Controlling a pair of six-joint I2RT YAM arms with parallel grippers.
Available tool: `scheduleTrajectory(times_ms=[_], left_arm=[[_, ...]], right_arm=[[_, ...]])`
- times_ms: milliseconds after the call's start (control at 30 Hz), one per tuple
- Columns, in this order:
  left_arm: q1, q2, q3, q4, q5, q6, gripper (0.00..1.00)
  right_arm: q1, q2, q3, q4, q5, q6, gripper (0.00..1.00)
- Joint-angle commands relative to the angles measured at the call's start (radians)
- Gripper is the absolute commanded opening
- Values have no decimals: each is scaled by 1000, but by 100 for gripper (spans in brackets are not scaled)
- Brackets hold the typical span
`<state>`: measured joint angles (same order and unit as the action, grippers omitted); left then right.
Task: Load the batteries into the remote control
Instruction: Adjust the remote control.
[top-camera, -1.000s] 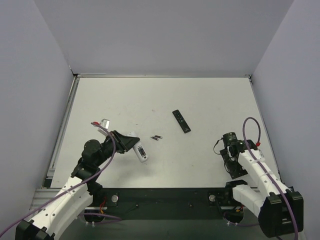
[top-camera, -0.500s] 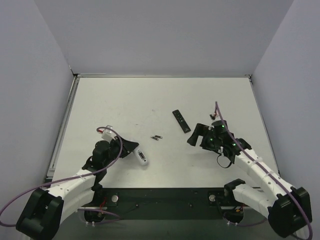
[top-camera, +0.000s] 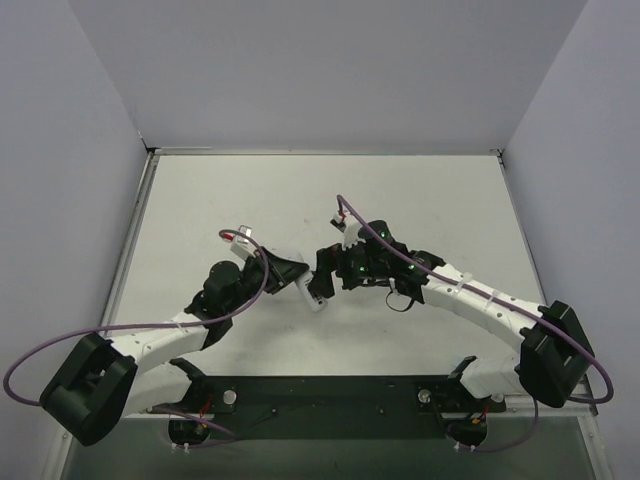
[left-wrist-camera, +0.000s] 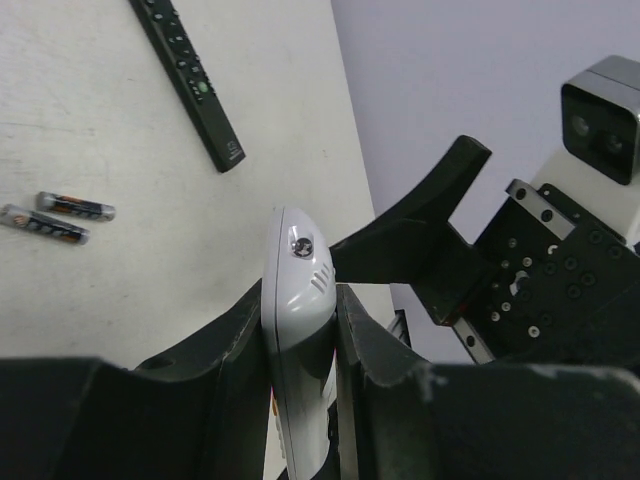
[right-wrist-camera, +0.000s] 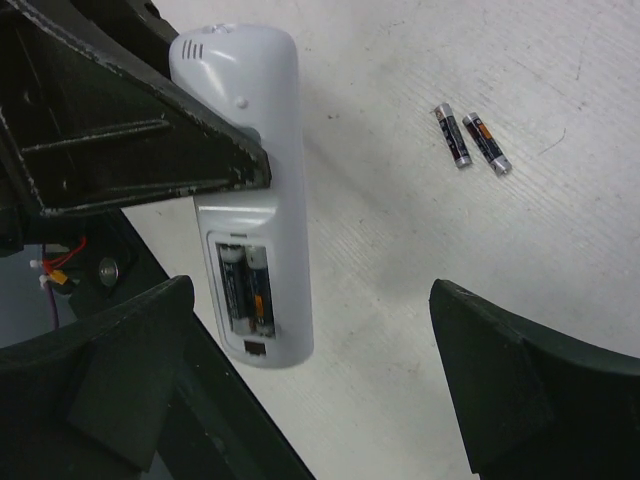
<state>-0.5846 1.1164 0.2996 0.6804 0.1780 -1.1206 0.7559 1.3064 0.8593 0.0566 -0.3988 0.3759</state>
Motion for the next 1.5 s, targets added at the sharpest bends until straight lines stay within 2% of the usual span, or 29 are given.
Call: scheduleTrajectory(times_ms=[0,233,333,367,533,600,633,667,700,733,767,867,967,1000,1067,1200,1300,1467], left_arm=[[-47,45,82,139,-35,-42,0],[-87,126,137,188,-55,-67,0],[-110,154,164,200,-61,-68,0],[-122,158,170,202,-61,-68,0],[-150,187,206,200,-77,-67,0],[-158,189,214,193,-78,-61,0],[-156,188,217,183,-78,-51,2],[-159,184,217,177,-78,-45,8],[-159,181,216,167,-80,-44,14],[-159,174,213,166,-80,-36,28],[-159,169,210,163,-80,-27,35],[-159,139,226,110,-72,51,54],[-158,109,259,9,-55,197,63],[-161,106,280,-23,-37,241,64],[-164,111,299,-47,-19,370,66],[-208,186,360,-58,105,612,66],[-300,310,470,-99,167,758,67],[-432,594,683,-96,284,858,67]], right_arm=[[25,40,60,5,3,-66,98],[37,42,40,-15,26,-95,95],[42,31,34,-31,58,-112,80],[42,28,32,-34,67,-115,72],[49,21,41,-52,90,-140,54],[52,10,37,-85,115,-141,42],[51,2,34,-89,126,-141,36],[49,-7,29,-93,139,-141,21],[48,-28,20,-104,161,-138,14],[45,-38,17,-110,201,-132,8],[39,-50,12,-121,227,-121,0],[-6,-99,0,-175,313,-82,0],[-96,-171,-23,-234,373,-34,0],[-149,-217,-29,-259,389,-5,0],[-188,-266,-36,-300,450,4,0],[-236,-389,-3,-362,521,0,0],[-240,-462,23,-380,589,3,0],[-245,-564,56,-405,643,5,0]])
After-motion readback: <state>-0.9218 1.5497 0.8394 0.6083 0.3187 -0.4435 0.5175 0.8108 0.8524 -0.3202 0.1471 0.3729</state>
